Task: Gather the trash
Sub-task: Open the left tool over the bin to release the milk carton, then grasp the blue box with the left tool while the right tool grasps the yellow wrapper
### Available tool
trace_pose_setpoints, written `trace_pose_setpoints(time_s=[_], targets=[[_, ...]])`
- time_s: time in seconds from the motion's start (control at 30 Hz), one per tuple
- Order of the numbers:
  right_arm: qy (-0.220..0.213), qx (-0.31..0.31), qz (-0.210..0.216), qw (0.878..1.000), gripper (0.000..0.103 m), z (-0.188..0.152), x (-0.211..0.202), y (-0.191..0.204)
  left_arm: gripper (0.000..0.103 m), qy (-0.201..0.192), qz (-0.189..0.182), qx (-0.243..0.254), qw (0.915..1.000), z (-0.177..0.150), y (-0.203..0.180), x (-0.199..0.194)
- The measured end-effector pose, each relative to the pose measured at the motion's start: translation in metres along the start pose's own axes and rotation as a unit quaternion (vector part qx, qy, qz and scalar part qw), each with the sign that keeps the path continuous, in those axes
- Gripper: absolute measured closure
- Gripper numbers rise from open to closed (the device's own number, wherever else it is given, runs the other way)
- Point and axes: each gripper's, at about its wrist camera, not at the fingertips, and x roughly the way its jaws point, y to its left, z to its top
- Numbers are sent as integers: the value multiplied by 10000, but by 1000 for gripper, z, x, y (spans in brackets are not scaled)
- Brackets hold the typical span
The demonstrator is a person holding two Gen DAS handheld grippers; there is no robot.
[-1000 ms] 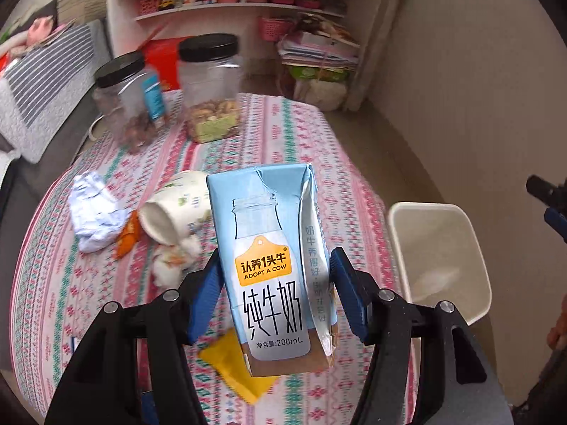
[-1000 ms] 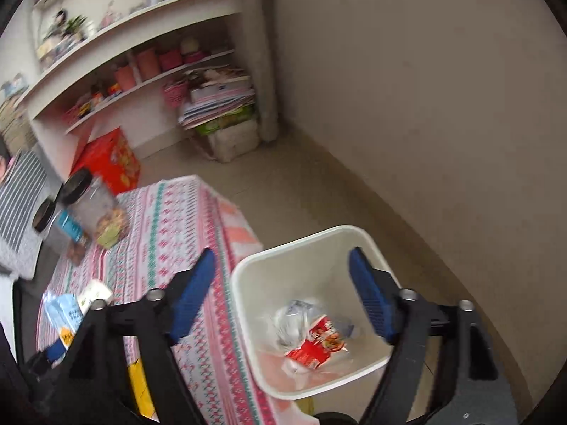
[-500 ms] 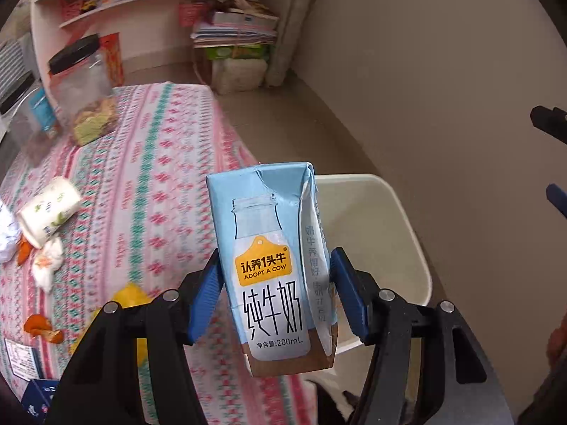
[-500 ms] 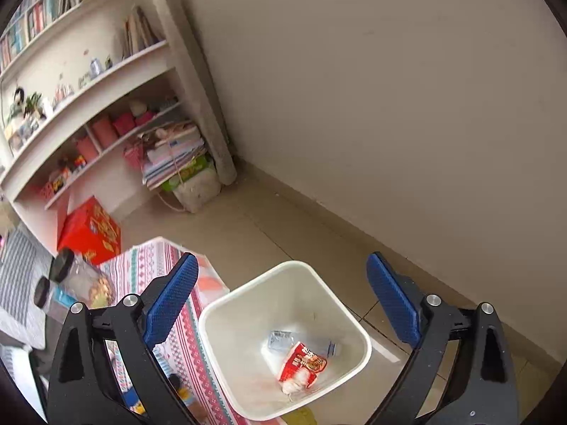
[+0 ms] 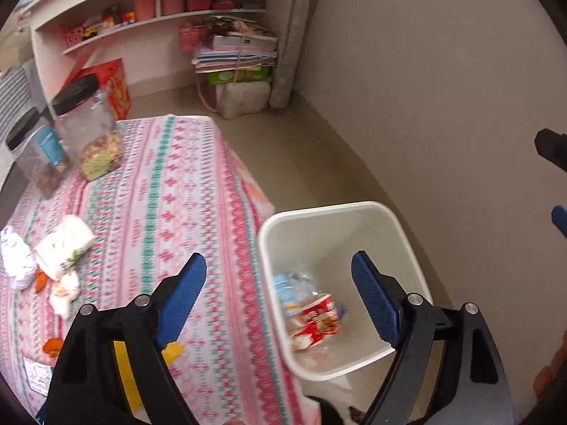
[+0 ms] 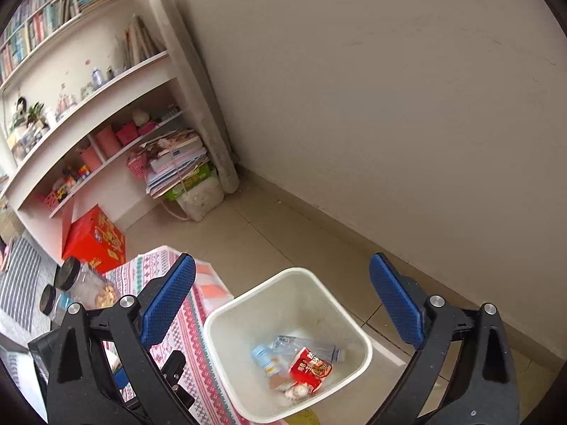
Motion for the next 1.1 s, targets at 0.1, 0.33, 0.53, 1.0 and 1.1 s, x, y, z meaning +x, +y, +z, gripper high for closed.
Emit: trace_pose_setpoints(time_s=[0.1,0.33,0.53,1.0,1.1], targets=[[23,-284,22,9996,7,-11,-1,18,21,-23,183,20,9998,-6,16,-7],[13,-1113,92,9937,7,-44,-8,67,16,-204,750,-65,9970,-21,61,-32],[-145,-1840,129,9827,7,-79,-17,104,14,-464,1360,-317,9891,-40,104,-53],[241,-2723,409,9610,7,-134,-11,166,12,-48,1955,-579,9790,-68,177,-80],[429,-2825,528,9569,7,-144,-10,176,12,256,2074,-624,9759,-77,197,-77]])
